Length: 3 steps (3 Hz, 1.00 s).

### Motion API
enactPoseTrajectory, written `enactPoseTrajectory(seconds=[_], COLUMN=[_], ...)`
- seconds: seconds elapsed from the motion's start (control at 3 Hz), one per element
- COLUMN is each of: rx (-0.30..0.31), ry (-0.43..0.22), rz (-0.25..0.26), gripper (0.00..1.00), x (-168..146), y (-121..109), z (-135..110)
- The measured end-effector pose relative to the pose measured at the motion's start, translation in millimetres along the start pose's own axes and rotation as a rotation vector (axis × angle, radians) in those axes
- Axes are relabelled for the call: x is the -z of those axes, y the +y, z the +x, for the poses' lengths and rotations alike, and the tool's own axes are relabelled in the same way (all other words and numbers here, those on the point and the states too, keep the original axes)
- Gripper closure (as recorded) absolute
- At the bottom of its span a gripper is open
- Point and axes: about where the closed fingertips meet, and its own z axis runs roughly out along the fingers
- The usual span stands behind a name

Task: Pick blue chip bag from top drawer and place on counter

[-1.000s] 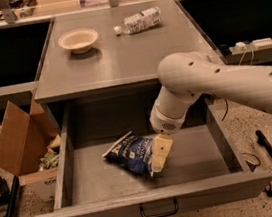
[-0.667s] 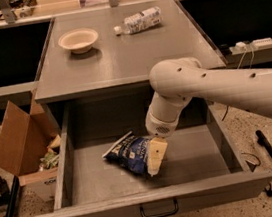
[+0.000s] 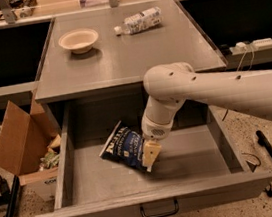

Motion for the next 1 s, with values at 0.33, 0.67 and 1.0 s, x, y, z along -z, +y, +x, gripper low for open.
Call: enactPoseTrajectory(seconds=[0.33,0.67,1.0], rx=[-0.008,-0.012,-0.012], ry=[-0.026,-0.064,-0.100], rz=[0.030,0.070,0.099], gripper=[0.72,1.00,1.00], x=[14.5,37.5,54.1], y=[-2.6,-0.3,2.4], z=[1.0,2.6,3.9])
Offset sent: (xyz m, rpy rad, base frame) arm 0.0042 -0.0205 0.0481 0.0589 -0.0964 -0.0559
